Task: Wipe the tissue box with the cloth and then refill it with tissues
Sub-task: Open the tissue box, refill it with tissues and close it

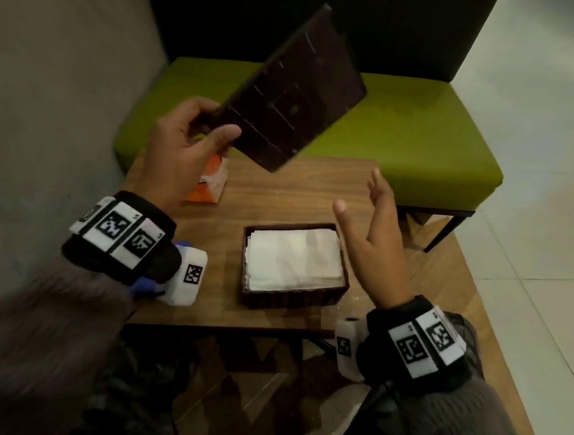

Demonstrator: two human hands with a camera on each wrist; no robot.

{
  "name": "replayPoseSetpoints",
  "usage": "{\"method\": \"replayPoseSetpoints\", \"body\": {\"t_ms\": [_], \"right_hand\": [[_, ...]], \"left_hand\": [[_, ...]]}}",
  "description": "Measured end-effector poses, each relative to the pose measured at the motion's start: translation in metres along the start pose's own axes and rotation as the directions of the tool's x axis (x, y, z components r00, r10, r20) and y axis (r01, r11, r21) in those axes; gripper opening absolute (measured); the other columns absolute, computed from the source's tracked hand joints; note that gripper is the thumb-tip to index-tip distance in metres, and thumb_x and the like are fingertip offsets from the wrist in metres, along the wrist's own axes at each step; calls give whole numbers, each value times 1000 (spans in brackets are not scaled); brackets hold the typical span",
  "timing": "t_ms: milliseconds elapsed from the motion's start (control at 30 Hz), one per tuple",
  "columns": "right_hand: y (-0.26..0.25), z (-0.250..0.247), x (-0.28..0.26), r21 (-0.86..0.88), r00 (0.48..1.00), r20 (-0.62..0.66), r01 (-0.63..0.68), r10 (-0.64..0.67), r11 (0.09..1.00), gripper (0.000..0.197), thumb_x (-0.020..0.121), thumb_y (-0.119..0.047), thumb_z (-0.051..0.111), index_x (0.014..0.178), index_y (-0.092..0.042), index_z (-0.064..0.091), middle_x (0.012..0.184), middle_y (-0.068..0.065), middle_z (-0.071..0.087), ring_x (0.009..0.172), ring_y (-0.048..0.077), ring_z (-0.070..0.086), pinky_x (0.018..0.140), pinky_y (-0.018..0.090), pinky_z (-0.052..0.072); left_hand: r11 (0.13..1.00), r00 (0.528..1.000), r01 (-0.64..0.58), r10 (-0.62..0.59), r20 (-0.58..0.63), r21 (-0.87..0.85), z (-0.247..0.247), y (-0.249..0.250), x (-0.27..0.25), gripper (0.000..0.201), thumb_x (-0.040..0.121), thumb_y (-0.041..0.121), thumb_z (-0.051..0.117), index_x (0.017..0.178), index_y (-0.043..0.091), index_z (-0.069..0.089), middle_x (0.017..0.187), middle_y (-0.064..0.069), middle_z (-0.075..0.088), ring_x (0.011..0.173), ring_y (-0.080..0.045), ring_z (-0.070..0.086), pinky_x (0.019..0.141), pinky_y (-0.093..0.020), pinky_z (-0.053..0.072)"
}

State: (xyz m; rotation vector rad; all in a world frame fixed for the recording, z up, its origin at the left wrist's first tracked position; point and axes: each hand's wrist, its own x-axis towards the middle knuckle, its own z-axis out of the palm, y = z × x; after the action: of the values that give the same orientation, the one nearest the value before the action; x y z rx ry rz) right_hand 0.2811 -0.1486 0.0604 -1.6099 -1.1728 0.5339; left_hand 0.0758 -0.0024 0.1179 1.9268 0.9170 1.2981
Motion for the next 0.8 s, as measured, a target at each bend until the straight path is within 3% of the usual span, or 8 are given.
{"method": "replayPoseSetpoints", "body": {"t_ms": [67, 133, 200, 267, 367, 533, 700, 800], "right_hand": [[-8, -2, 1, 136, 998, -56, 2, 5, 991, 62, 99, -42, 44, 153, -24, 17, 149, 0, 39, 135, 11, 41, 107, 28, 39], [-13, -5, -2, 259, 997, -72, -7, 26, 966, 46, 102, -37, 40, 146, -26, 29, 123, -6, 53, 104, 6, 62, 85, 29, 54], [-12, -6, -6, 311, 995, -51, -63, 82, 948, 28, 103, -30, 40, 130, -25, 41, 102, -11, 58, 74, 0, 64, 61, 29, 56], [-1, -2, -10, 249, 987, -10, -150, 158, 957, 20, 101, -27, 48, 120, -21, 46, 88, -6, 60, 60, 3, 61, 51, 27, 53], [24, 8, -13, 40, 967, 30, -256, 255, 966, 13, 97, -29, 56, 105, -20, 51, 79, -3, 59, 67, 12, 60, 59, 30, 51], [45, 21, -20, -24, 952, -70, -300, 297, 954, 13, 95, -28, 58, 94, -17, 51, 77, -8, 52, 68, 5, 51, 57, 17, 37], [58, 25, -19, -90, 946, -121, -312, 301, 946, 14, 95, -26, 57, 95, -14, 50, 99, 8, 58, 86, 17, 54, 62, 17, 37], [63, 29, -19, -57, 934, -100, -349, 342, 936, 9, 95, -21, 54, 98, -17, 46, 107, 11, 58, 98, 25, 58, 76, 29, 45]], "left_hand": [[977, 993, 108, -97, 68, -183, 2, 7, -14, 11, 90, 18, 58, 99, 23, 59, 84, 4, 67, 64, -6, 64, 60, -19, 55], [952, 977, 202, -178, 121, -231, 8, 2, -27, 14, 92, 17, 53, 102, 23, 61, 74, 8, 69, 55, -4, 62, 53, -17, 53], [929, 944, 307, -269, 193, -205, 15, -14, -40, 17, 94, 15, 49, 104, 17, 62, 72, -2, 66, 50, -6, 57, 49, -18, 51], [888, 891, 422, -370, 264, -182, 22, -30, -53, 19, 97, 16, 45, 103, 12, 63, 79, -20, 55, 51, -8, 51, 46, -19, 48], [852, 836, 519, -489, 248, -72, 33, -47, -68, 15, 98, 20, 45, 100, 18, 60, 85, -16, 54, 58, -12, 51, 43, -18, 44], [858, 868, 482, -495, 40, 180, 55, -57, -86, 9, 95, 25, 50, 99, 20, 56, 86, 10, 57, 77, -6, 54, 64, -25, 48], [899, 949, 310, -314, -36, 311, 72, -66, -90, 15, 94, 21, 51, 102, 11, 60, 100, -5, 58, 85, -16, 53, 73, -27, 42], [874, 954, 280, -298, -17, 398, 77, -70, -87, 17, 94, 22, 52, 103, 12, 62, 109, -8, 53, 90, -20, 53, 80, -30, 43]]}}
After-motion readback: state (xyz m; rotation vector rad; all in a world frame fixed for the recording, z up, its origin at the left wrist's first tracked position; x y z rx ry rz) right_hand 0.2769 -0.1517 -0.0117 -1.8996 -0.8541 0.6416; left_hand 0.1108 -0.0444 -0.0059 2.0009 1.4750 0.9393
